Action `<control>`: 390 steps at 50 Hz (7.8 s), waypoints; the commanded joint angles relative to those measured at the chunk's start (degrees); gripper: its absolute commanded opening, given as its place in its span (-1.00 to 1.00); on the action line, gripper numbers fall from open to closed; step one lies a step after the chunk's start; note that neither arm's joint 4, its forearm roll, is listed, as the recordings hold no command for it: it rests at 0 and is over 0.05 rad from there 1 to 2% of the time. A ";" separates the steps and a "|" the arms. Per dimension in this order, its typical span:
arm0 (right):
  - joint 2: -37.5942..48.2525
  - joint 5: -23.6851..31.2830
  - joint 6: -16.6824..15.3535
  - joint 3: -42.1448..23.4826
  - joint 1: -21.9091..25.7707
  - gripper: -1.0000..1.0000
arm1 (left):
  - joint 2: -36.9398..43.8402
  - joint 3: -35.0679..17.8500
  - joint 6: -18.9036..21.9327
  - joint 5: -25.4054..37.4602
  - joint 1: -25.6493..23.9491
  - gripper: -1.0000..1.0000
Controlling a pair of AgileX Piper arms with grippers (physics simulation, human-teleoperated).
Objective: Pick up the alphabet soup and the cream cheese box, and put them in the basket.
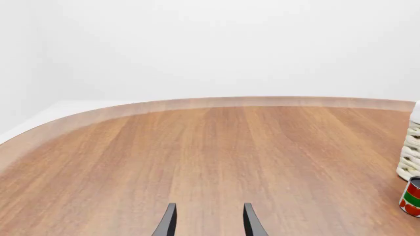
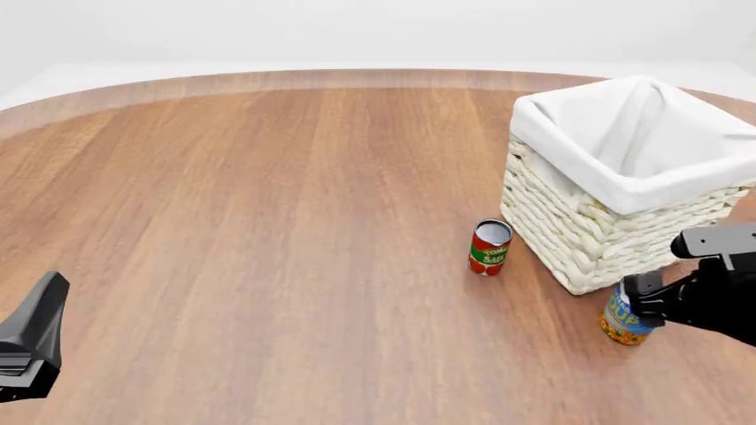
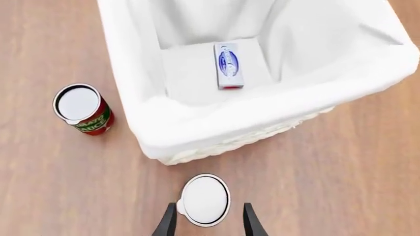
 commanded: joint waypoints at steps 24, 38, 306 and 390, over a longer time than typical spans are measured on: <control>2.83 -7.70 2.78 7.69 0.09 1.00 | 0.00 0.00 0.00 0.00 0.00 1.00; 6.68 -12.74 3.61 9.77 0.12 1.00 | 0.00 0.00 0.00 0.00 0.00 1.00; 7.37 28.72 -8.40 -45.99 -1.44 -1.00 | 0.00 0.00 0.00 0.00 0.00 1.00; 36.01 17.45 -12.17 -50.70 -1.84 -1.00 | 0.00 0.00 0.00 0.00 0.00 1.00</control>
